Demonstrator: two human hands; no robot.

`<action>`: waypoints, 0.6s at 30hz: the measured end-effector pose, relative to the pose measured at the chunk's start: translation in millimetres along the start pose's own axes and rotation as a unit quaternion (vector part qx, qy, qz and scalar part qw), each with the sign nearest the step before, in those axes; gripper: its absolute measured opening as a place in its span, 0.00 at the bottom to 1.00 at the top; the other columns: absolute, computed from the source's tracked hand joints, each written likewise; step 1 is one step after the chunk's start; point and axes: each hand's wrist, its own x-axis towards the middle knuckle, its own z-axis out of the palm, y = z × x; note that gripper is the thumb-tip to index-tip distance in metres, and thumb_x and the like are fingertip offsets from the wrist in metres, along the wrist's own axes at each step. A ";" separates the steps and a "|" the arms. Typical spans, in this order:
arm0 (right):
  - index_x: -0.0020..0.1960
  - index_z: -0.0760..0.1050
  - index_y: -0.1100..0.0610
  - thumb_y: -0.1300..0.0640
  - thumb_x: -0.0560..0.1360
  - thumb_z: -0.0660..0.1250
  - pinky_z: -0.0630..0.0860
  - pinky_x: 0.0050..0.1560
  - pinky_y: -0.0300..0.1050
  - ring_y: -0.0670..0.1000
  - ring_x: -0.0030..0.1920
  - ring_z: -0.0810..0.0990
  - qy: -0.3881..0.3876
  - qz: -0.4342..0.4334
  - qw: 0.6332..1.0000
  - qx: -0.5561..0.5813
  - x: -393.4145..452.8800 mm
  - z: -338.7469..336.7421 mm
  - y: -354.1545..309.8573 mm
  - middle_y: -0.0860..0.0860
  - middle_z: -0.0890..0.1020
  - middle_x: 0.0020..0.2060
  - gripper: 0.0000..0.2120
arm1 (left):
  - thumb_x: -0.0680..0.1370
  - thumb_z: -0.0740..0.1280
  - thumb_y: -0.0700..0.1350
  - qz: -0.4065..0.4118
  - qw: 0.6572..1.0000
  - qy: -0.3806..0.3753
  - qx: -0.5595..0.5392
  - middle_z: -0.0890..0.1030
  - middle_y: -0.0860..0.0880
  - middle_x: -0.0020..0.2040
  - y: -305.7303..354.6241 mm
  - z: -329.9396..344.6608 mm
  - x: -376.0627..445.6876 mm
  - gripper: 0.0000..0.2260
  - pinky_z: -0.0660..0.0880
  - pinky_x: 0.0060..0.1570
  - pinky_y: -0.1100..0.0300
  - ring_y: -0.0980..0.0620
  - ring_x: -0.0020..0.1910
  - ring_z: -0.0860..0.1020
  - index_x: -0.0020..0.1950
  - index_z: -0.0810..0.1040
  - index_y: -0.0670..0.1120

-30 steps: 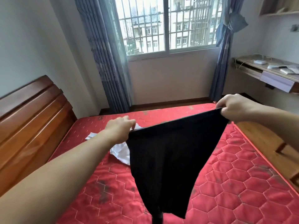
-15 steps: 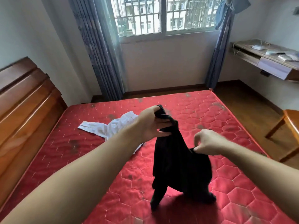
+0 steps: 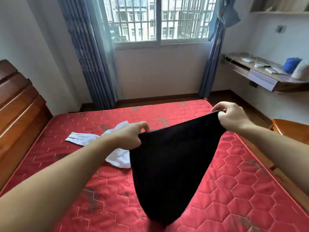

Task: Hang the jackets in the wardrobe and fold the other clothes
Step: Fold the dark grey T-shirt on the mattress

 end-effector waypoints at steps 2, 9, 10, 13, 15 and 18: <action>0.44 0.80 0.50 0.66 0.70 0.60 0.75 0.43 0.44 0.54 0.40 0.80 -0.014 -0.057 0.997 -0.057 -1.8 -20.9 1.3 0.50 0.82 0.37 0.15 | 0.71 0.65 0.35 0.011 0.991 0.109 0.082 0.78 0.51 0.43 -19.6 3.8 9.2 0.17 0.77 0.41 0.53 0.47 0.43 0.78 0.40 0.70 0.59; 0.54 0.79 0.49 0.69 0.73 0.59 0.78 0.28 0.43 0.50 0.28 0.83 -0.357 0.027 0.901 -0.244 -17.3 -44.6 35.3 0.52 0.80 0.35 0.20 | 0.76 0.62 0.40 -0.104 0.977 -0.022 0.184 0.77 0.55 0.40 -16.2 35.3 8.8 0.11 0.74 0.40 0.59 0.51 0.44 0.79 0.51 0.79 0.53; 0.59 0.77 0.50 0.70 0.73 0.56 0.78 0.28 0.43 0.51 0.29 0.84 -0.418 0.065 0.868 -0.262 -22.4 -41.9 41.1 0.53 0.81 0.37 0.23 | 0.77 0.61 0.40 -0.134 0.984 -0.066 0.095 0.80 0.54 0.40 -5.2 38.7 8.1 0.10 0.77 0.43 0.59 0.51 0.42 0.83 0.50 0.80 0.51; 0.62 0.74 0.50 0.71 0.73 0.52 0.80 0.32 0.45 0.52 0.30 0.84 -0.475 0.107 0.847 -0.214 -31.3 -41.5 66.7 0.54 0.82 0.36 0.25 | 0.77 0.61 0.42 -0.179 0.957 -0.076 -0.217 0.86 0.50 0.46 34.4 43.2 0.8 0.11 0.78 0.54 0.50 0.51 0.45 0.85 0.51 0.83 0.49; 0.56 0.78 0.54 0.71 0.74 0.51 0.79 0.30 0.46 0.54 0.30 0.83 -0.451 0.106 0.873 -0.154 -29.5 -49.6 91.5 0.55 0.82 0.34 0.22 | 0.77 0.62 0.42 -0.156 0.924 -0.033 -0.348 0.86 0.51 0.45 58.4 53.1 -3.5 0.11 0.77 0.55 0.49 0.53 0.48 0.84 0.47 0.84 0.50; 0.46 0.82 0.59 0.70 0.75 0.53 0.78 0.29 0.44 0.56 0.30 0.83 -0.409 0.130 0.902 -0.035 -23.0 -70.7 130.0 0.58 0.78 0.30 0.18 | 0.78 0.61 0.42 -0.160 0.880 0.051 -0.444 0.79 0.51 0.35 98.5 79.1 -1.8 0.12 0.77 0.55 0.49 0.52 0.41 0.78 0.38 0.80 0.51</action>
